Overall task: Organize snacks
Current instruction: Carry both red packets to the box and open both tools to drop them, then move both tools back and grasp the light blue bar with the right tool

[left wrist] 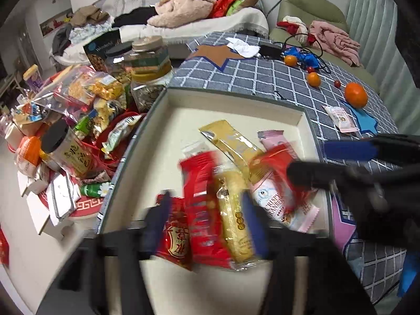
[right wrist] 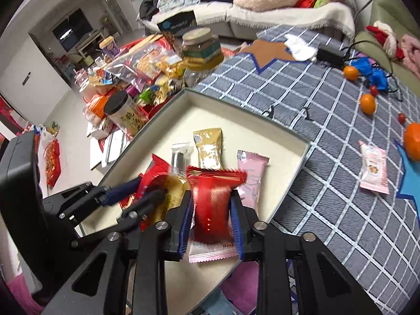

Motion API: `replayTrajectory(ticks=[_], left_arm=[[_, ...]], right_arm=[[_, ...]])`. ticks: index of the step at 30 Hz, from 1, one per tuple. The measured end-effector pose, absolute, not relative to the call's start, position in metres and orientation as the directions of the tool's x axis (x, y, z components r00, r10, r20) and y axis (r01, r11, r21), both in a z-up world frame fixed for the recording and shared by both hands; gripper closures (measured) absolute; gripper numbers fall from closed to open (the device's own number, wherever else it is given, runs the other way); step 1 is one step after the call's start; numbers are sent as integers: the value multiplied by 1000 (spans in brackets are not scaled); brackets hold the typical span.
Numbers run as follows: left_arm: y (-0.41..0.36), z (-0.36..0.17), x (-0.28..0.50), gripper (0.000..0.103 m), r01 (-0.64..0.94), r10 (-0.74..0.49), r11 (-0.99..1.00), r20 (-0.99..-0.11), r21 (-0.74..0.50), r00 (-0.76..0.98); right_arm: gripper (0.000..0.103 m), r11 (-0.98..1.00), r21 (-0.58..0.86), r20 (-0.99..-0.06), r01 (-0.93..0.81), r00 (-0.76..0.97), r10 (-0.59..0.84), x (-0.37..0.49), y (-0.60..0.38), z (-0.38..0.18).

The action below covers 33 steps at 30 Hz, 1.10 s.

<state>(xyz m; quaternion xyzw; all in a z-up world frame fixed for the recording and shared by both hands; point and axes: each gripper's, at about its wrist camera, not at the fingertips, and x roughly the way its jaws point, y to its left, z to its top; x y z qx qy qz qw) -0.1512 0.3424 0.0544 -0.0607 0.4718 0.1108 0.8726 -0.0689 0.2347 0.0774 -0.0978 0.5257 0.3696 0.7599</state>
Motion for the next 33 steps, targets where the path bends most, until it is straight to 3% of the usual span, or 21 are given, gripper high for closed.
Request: replayTrajectory(ticks=[1, 2, 6, 11, 18, 19, 20, 21, 24, 33], left_arm=[[342, 56, -153, 29, -253, 144, 967, -829, 3, 540], [342, 57, -155, 29, -253, 150, 967, -824, 8, 546], [340, 59, -158, 27, -258, 154, 966, -823, 9, 547], [333, 60, -161, 25, -272, 154, 962, -823, 0, 546], [309, 68, -164, 25, -245, 151, 969, -830, 18, 537], [307, 71, -165, 25, -240, 151, 970, -830, 21, 538], [304, 76, -166, 25, -233, 150, 972, -828, 25, 540], [301, 79, -166, 25, -227, 148, 974, -827, 25, 543], [291, 93, -162, 23, -196, 120, 980, -824, 10, 554], [217, 104, -101, 22, -70, -3, 996, -841, -49, 541]], right_arm=[[13, 715, 222, -869, -663, 198, 453, -70, 231, 79], [9, 723, 192, -863, -664, 237, 447, -73, 223, 81], [9, 725, 97, -869, -681, 297, 396, -86, 184, 80], [9, 678, 93, -895, -730, 238, 378, -117, 139, 61], [10, 511, -9, -907, -859, 223, 358, -170, 158, 33], [11, 503, -12, -907, -864, 221, 358, -172, 162, 30], [26, 503, -11, -909, -864, 218, 354, -172, 163, 27], [52, 514, -1, -916, -858, 207, 344, -169, 164, 23], [73, 580, 38, -910, -814, 212, 357, -155, 153, 22], [73, 897, 71, -902, -436, 355, 244, -69, 13, 22]])
